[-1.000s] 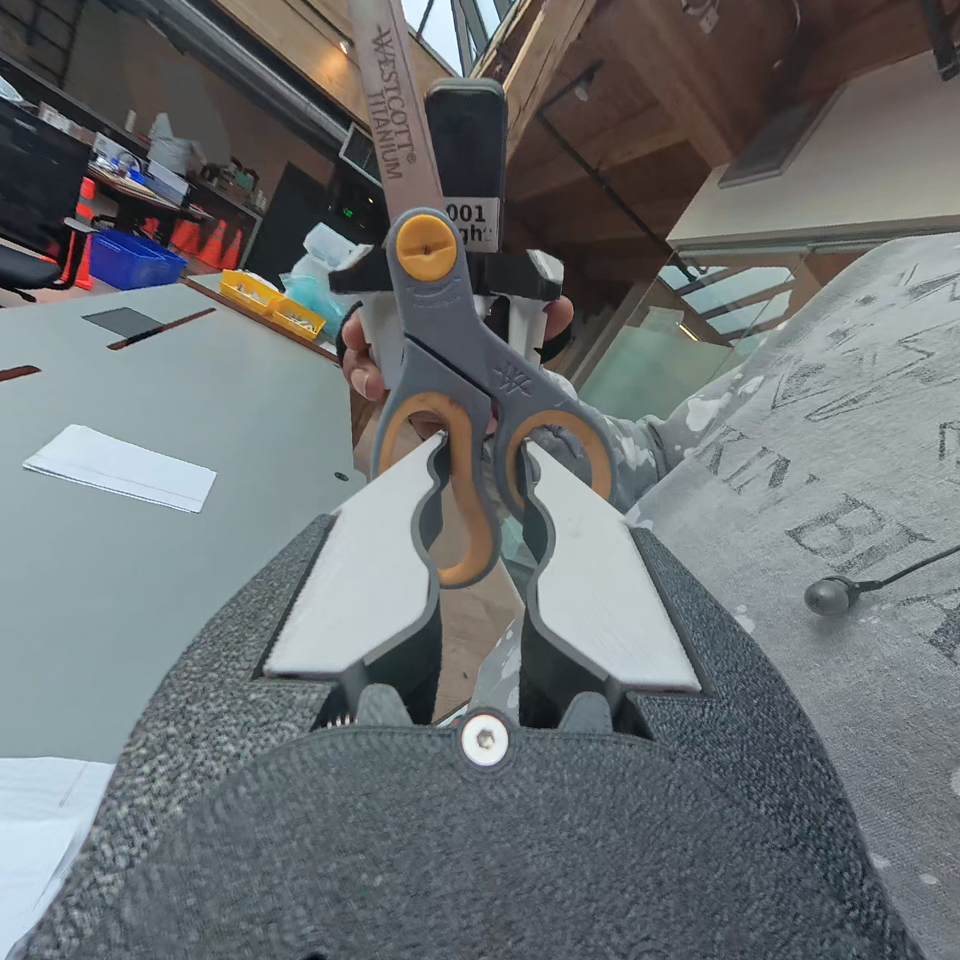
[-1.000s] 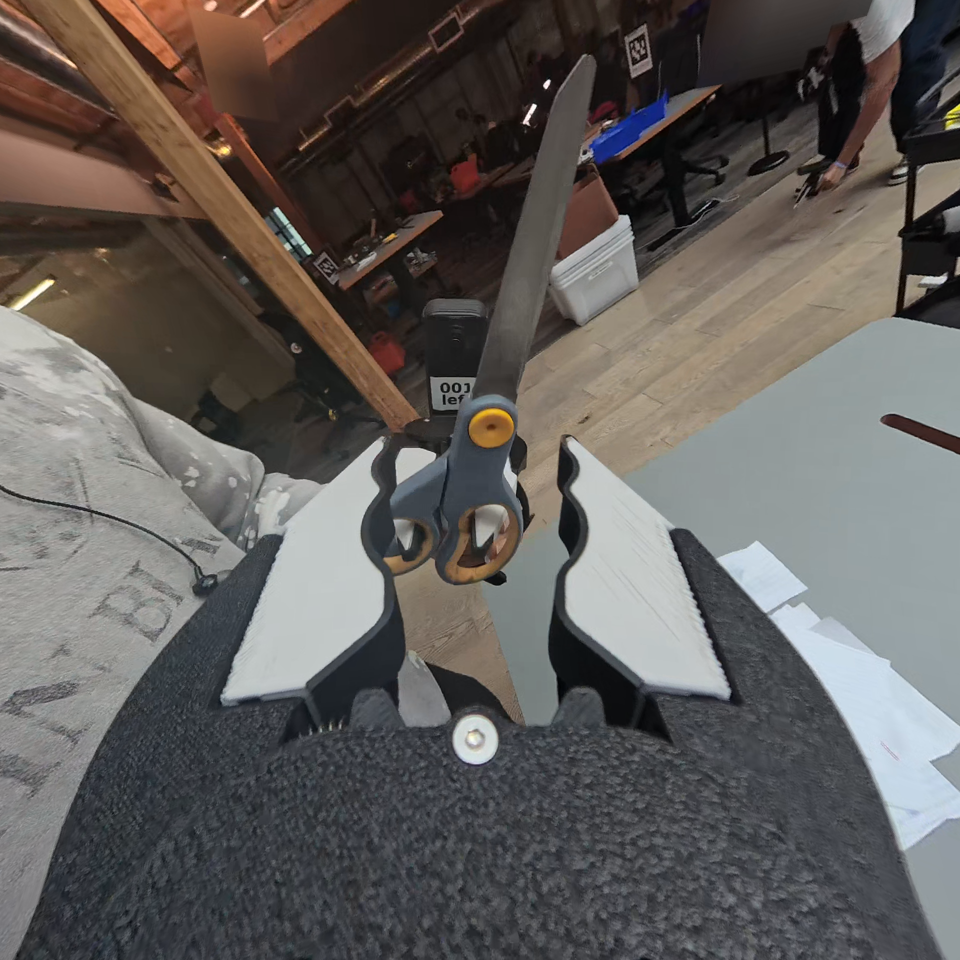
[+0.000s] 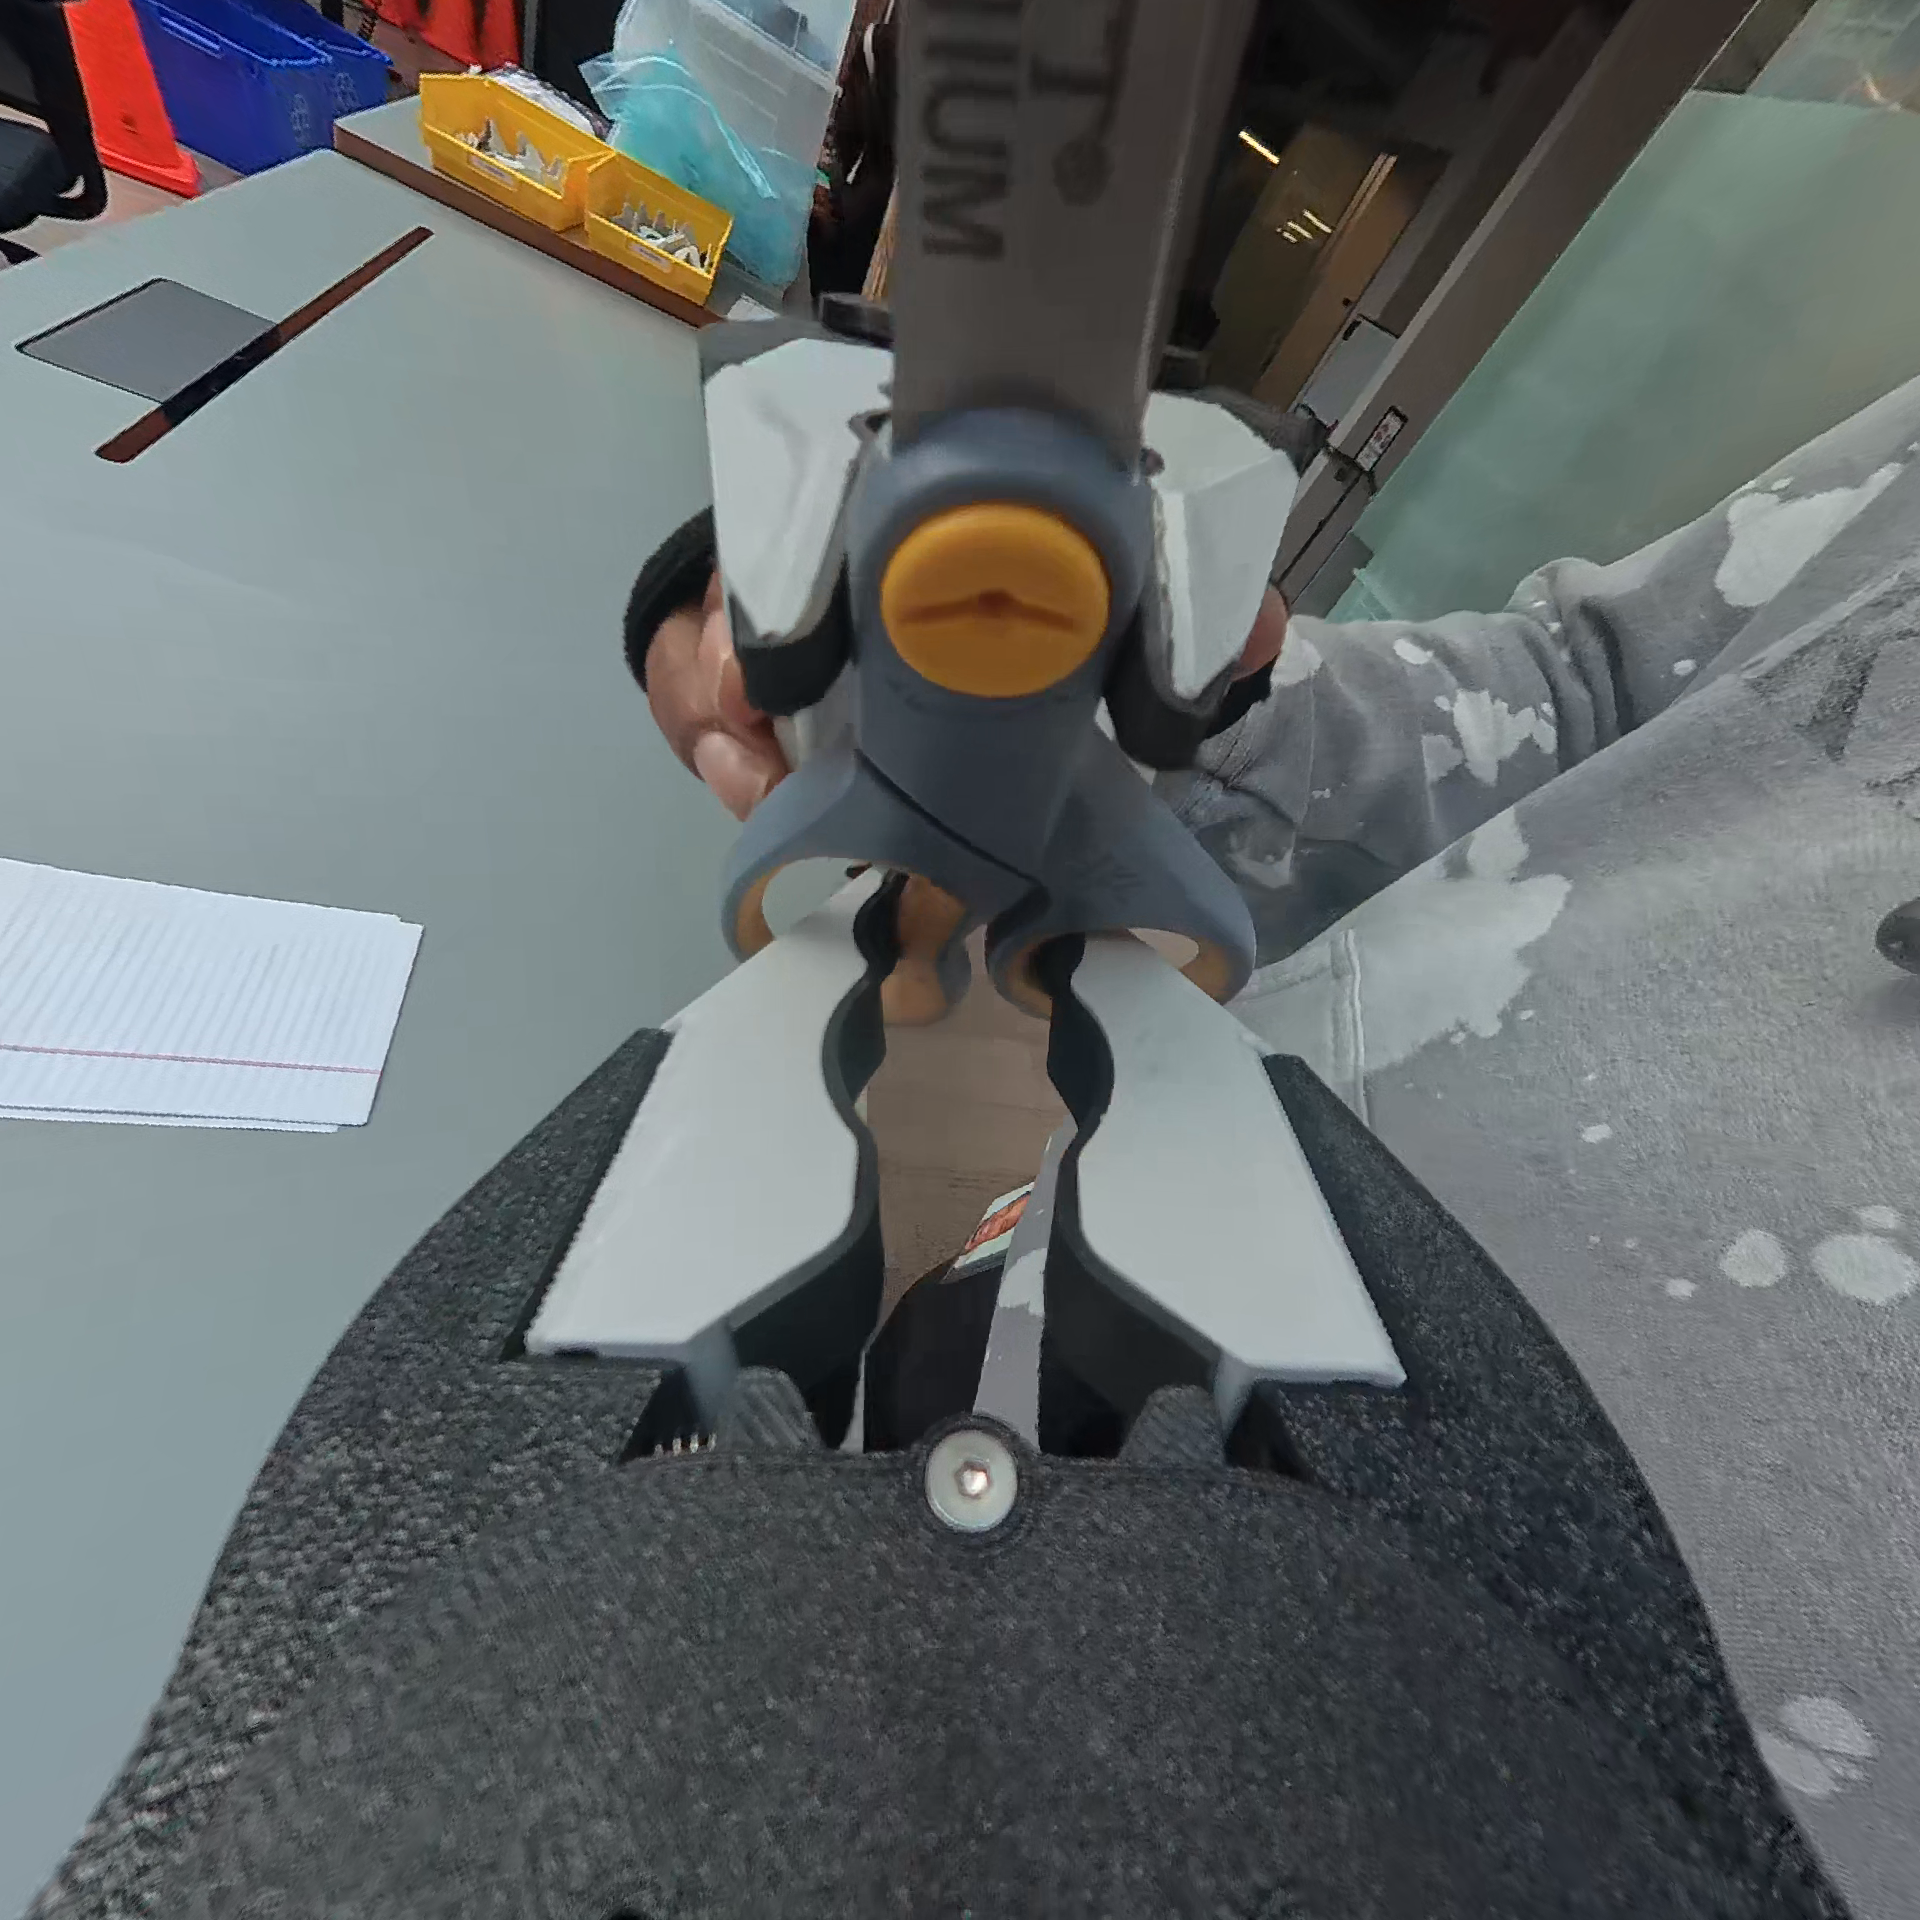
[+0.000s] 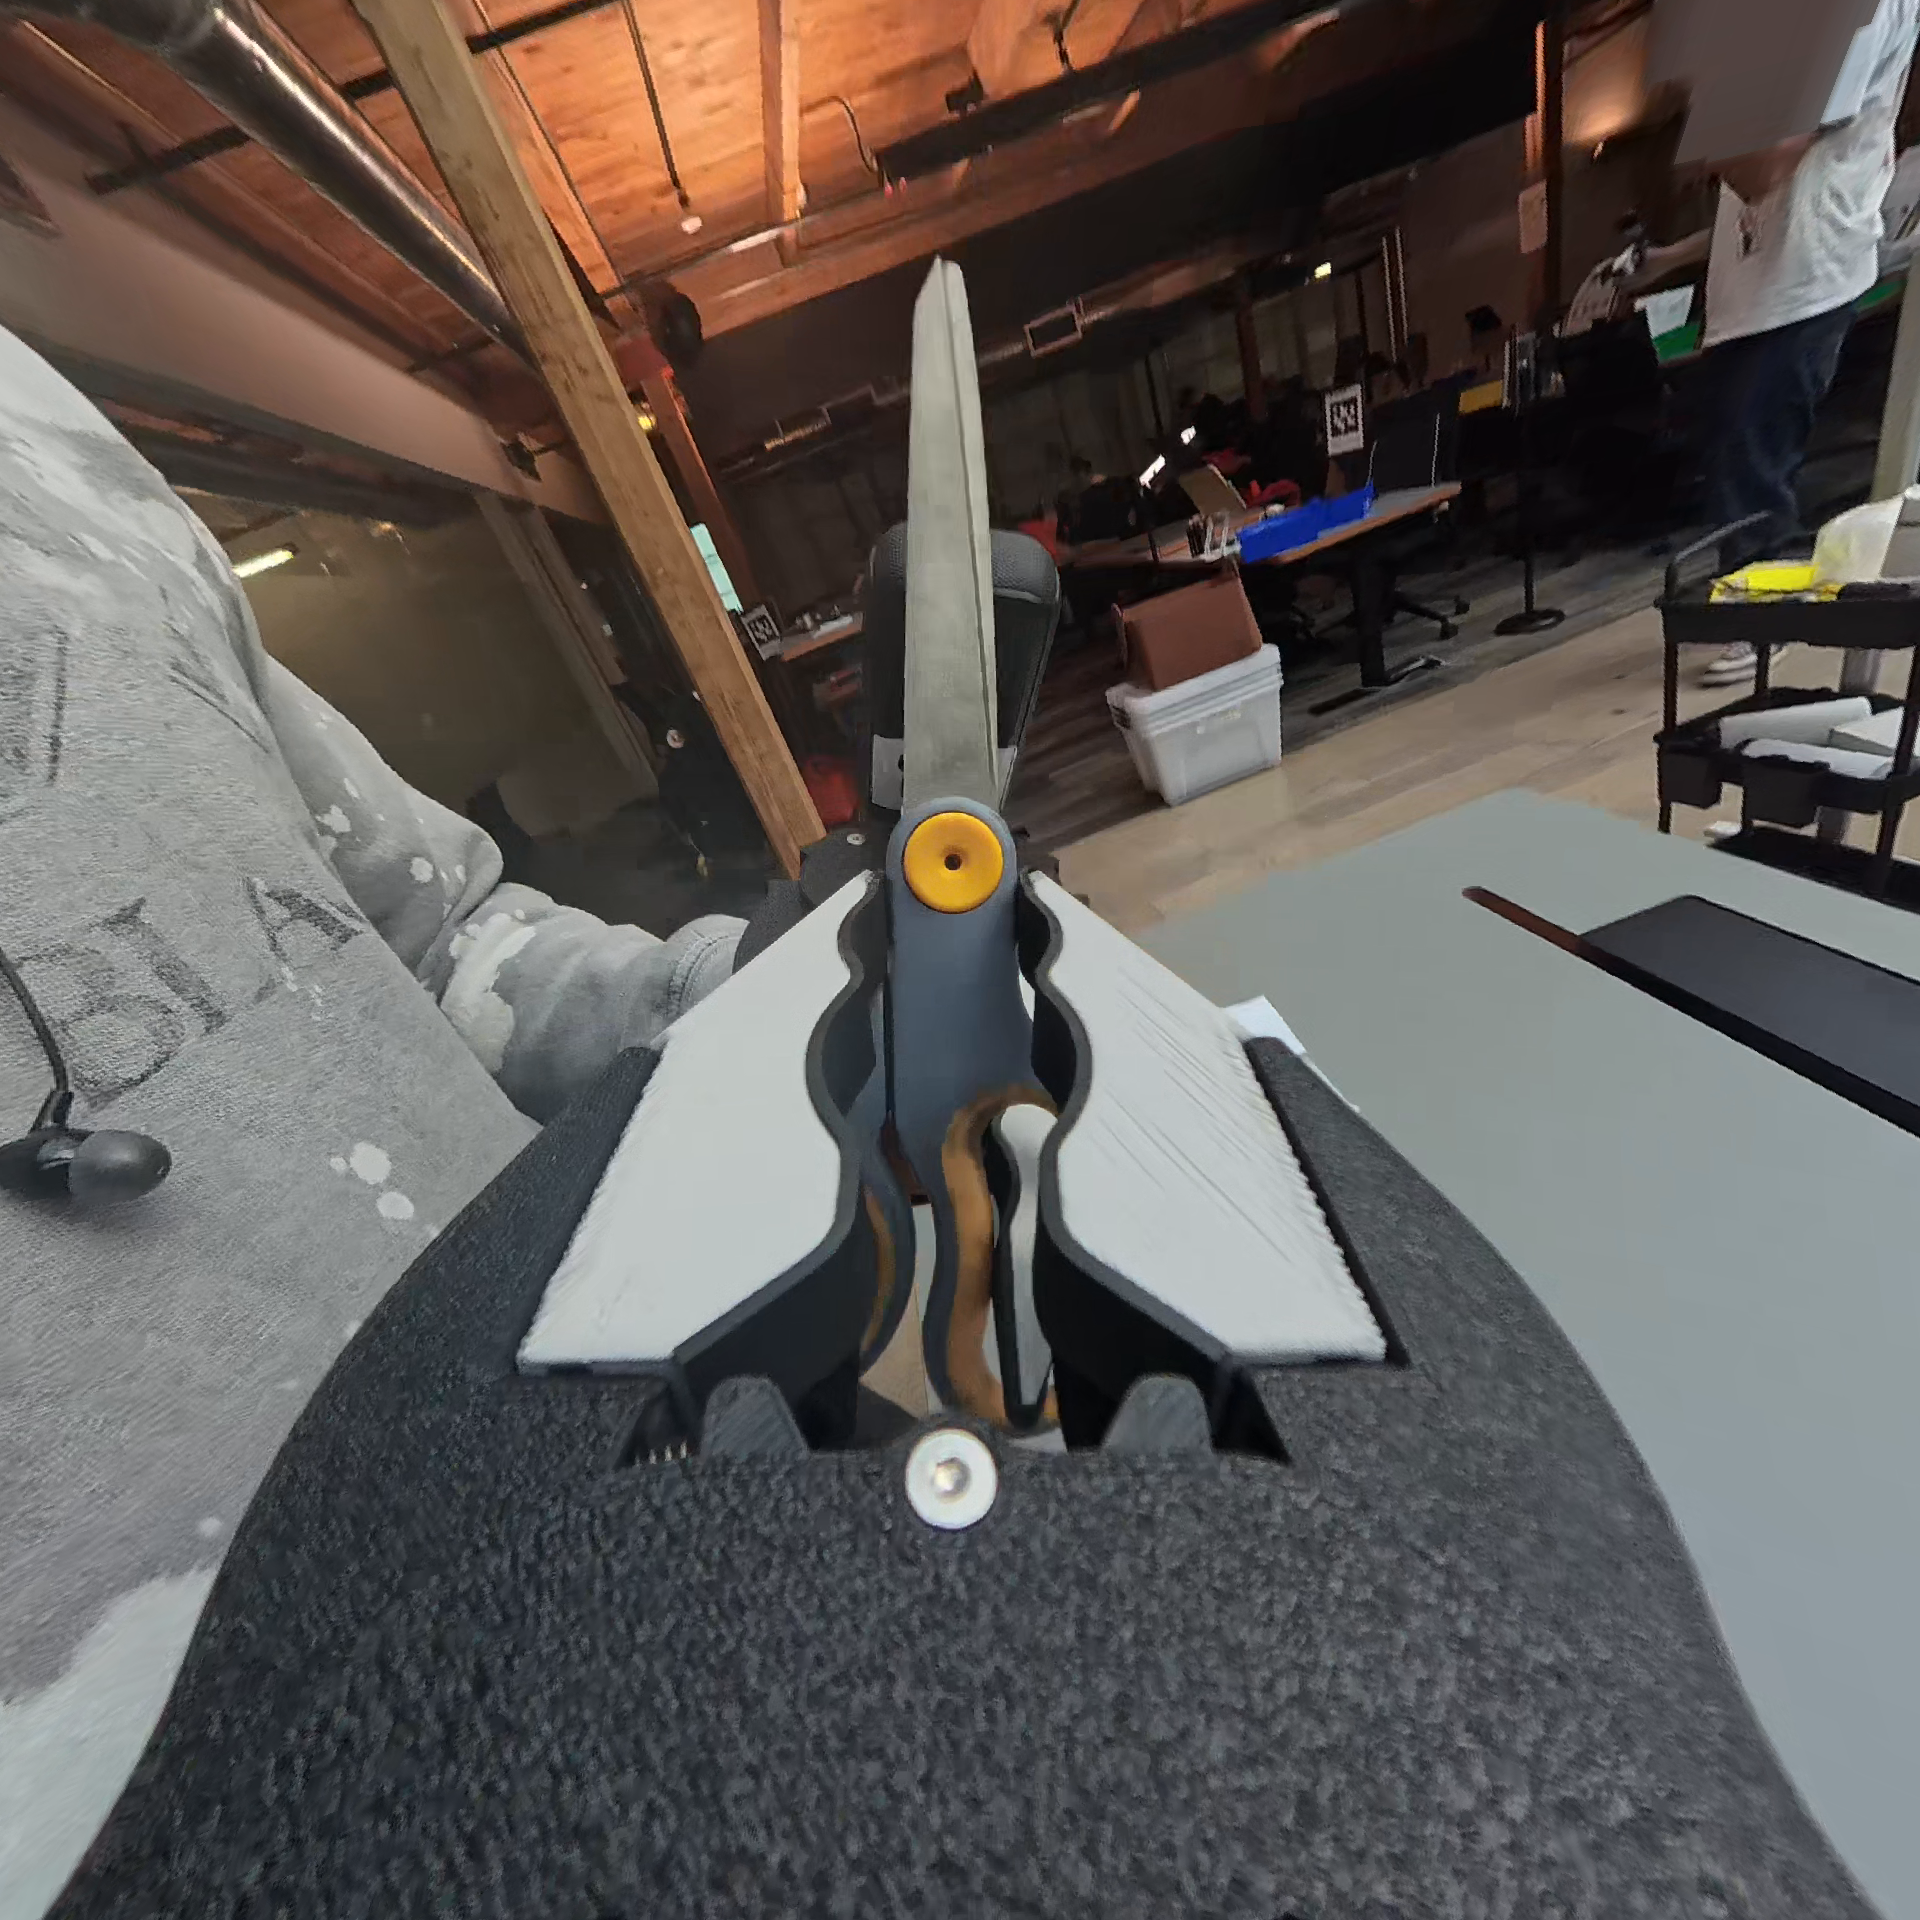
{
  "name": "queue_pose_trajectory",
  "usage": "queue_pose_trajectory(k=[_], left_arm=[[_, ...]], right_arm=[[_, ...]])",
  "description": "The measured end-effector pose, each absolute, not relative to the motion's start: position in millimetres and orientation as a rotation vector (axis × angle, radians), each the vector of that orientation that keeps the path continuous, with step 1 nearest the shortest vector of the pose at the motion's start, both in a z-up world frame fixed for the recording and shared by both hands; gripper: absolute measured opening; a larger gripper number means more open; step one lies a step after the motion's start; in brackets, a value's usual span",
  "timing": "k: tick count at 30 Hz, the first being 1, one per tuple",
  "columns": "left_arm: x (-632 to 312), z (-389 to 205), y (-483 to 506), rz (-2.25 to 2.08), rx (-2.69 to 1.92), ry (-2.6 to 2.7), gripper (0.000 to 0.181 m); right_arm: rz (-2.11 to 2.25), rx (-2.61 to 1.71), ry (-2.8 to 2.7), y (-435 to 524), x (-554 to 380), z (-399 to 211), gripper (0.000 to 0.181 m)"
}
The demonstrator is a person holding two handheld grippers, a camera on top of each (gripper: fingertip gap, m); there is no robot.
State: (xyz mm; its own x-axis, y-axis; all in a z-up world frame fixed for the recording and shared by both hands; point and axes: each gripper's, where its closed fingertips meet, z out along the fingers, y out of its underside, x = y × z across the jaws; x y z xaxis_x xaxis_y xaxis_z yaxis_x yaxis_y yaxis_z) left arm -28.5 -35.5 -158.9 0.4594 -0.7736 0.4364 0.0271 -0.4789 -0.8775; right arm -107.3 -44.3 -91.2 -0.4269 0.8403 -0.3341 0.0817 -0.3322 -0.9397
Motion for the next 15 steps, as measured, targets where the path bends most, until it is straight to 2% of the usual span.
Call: queue_pose_trajectory(k=[1,3,5,10,15], left_arm=[[-34,-162,-31,-1.094,-1.826,0.641,0.024],[-48,-167,-23,-1.040,-1.850,0.642,0.024],[-63,-174,-17,-0.987,-1.894,0.621,0.024],[-96,-215,-13,-0.820,-2.051,0.576,0.025],[-112,-219,-16,-0.850,-2.062,0.480,0.025]], right_arm=[[1.764,-1.264,-1.402,-39,-109,-95,0.026],[1.651,-1.336,-1.509,-31,-114,-101,0.045],[1.575,-1.392,-1.647,-32,-120,-108,0.053],[1.347,-1.577,-1.735,-27,-160,-148,0.038],[1.450,-1.561,-1.622,-29,-180,-151,0.027]])
